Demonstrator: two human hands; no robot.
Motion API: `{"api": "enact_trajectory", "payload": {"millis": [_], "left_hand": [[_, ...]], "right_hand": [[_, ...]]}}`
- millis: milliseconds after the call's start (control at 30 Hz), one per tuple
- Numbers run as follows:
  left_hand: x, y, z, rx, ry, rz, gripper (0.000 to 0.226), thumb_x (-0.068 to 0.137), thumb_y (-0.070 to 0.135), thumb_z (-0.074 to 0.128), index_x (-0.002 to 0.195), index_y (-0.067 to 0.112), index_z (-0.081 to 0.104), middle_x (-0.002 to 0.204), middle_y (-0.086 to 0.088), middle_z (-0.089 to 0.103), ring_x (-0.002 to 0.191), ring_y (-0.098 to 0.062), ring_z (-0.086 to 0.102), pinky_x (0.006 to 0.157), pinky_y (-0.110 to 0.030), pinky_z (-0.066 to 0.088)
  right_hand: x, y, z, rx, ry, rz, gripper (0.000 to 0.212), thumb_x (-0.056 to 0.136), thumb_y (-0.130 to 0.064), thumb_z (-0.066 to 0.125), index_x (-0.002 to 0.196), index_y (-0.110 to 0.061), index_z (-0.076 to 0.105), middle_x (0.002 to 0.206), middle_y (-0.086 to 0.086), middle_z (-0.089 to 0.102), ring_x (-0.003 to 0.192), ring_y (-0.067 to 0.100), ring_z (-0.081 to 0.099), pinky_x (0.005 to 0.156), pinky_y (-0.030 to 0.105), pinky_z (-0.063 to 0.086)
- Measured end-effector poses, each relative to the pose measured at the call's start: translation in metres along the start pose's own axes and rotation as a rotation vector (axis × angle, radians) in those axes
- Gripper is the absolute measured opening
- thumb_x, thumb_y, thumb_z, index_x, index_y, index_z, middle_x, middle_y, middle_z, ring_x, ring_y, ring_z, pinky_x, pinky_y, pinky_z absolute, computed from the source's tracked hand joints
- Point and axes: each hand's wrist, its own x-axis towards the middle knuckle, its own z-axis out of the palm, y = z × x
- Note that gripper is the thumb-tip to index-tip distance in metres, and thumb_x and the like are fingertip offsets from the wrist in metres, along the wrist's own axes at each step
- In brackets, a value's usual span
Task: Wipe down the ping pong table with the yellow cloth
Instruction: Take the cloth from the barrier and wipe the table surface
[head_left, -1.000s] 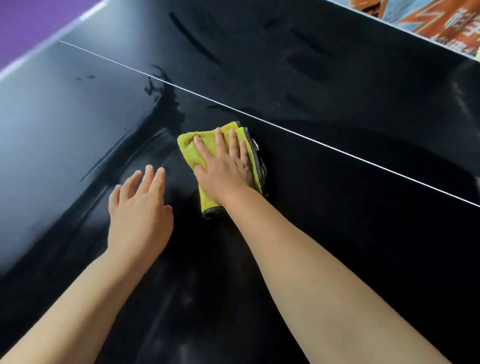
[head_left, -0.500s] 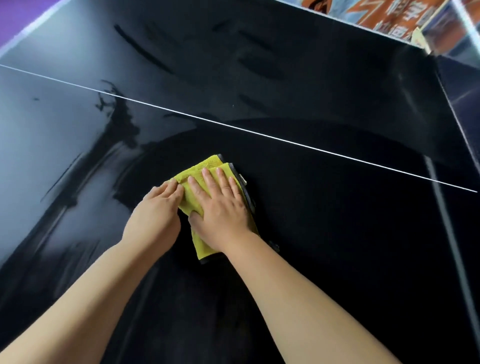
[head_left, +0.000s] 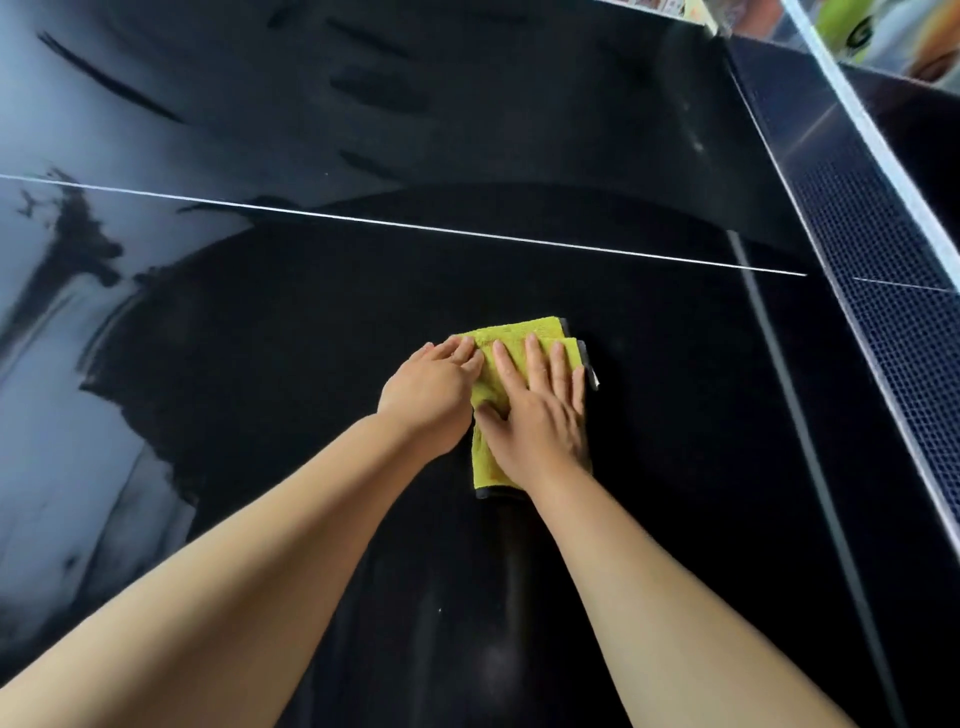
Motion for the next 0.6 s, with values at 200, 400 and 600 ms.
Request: {"api": "enact_trajectory", "payload": {"millis": [200,400,600], "left_hand": [[-0.05,0.034,0.017,0.057,-0.09,0.083,0.058,0.096,0.012,0.029,0.151,0.016,0.009,0.158,-0.001,0.001,0.145,-0.013,-0.004,0.116,-0.028,-0.005],[-0.1,0.014,0.019,0.209,-0.145,0.162,0.054,0.101,0.024,0.017,0.15,0.01,0.001,0.158,-0.006,-0.002,0.145,-0.017,-0.005,0.117,-0.032,-0.009],[-0.126,-0.072,-0.005,0.284,-0.141,0.207,0.054,0.101,0.028,0.015,0.15,0.01,0.0,0.158,-0.006,-0.001,0.145,-0.017,-0.005,0.115,-0.033,-0.012]], "right_hand": [[-0.08,-0.003,0.006,0.022,-0.054,0.168,0.072,0.096,-0.061,0.029,0.152,-0.042,-0.011,0.161,0.002,-0.02,0.145,0.029,-0.027,0.112,0.062,-0.016],[-0.117,-0.047,0.013,0.005,-0.134,0.275,0.064,0.098,-0.058,0.019,0.151,-0.042,-0.014,0.161,0.004,-0.023,0.144,0.03,-0.029,0.11,0.067,-0.014],[-0.107,-0.143,0.025,0.005,-0.134,0.316,0.064,0.096,-0.058,0.012,0.151,-0.04,-0.015,0.16,0.006,-0.023,0.144,0.032,-0.029,0.11,0.066,-0.015]]}}
